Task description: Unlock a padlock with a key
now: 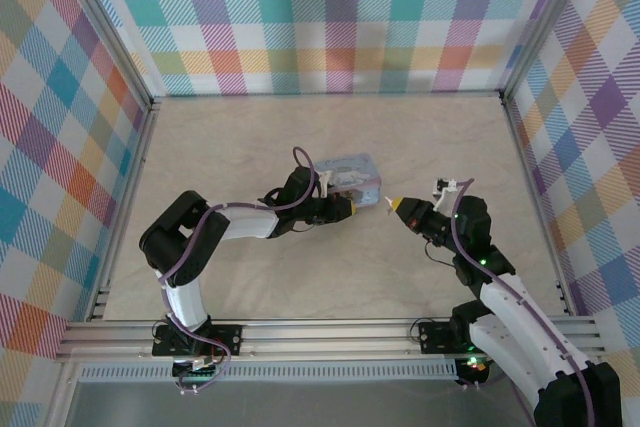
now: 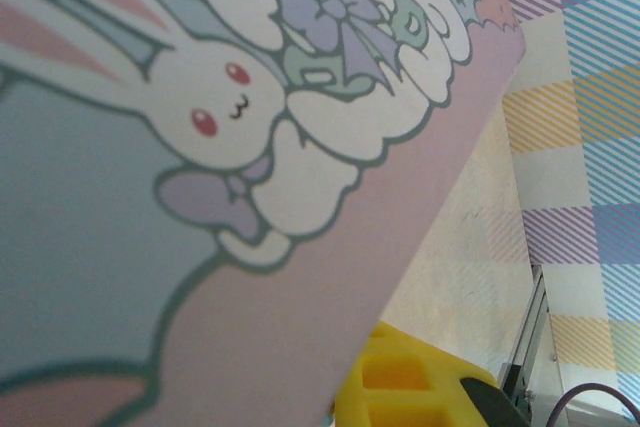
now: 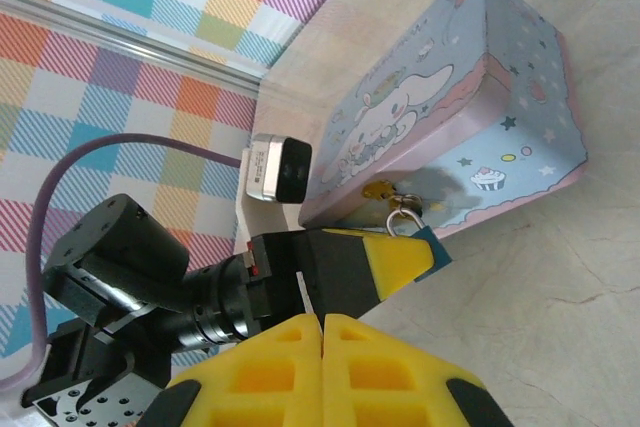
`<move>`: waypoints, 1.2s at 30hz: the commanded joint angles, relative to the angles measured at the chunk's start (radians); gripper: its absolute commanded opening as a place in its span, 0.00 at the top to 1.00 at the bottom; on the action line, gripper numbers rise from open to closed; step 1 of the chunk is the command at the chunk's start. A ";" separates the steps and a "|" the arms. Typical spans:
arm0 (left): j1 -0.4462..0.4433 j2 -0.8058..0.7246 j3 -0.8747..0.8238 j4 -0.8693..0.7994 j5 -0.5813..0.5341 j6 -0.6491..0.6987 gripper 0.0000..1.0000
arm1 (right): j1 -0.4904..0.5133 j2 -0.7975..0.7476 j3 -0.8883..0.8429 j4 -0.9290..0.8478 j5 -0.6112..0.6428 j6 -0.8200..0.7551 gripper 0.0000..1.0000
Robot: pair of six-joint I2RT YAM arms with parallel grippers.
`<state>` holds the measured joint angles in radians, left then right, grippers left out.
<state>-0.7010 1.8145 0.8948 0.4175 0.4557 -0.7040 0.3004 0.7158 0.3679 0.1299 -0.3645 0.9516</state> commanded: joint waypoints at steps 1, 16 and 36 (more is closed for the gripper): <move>0.011 -0.023 0.027 0.053 0.029 -0.040 0.95 | -0.004 -0.016 0.008 0.048 -0.017 0.029 1.00; 0.026 0.029 0.060 0.064 0.062 -0.264 0.96 | 0.009 0.068 -0.085 0.152 0.004 0.059 1.00; 0.030 0.008 0.060 0.097 0.081 -0.317 0.96 | 0.103 0.348 -0.149 0.531 0.072 0.168 1.00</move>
<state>-0.6819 1.8389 0.9306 0.4637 0.5018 -0.9955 0.3874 1.0458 0.2222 0.5449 -0.3168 1.0966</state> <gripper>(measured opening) 0.105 0.062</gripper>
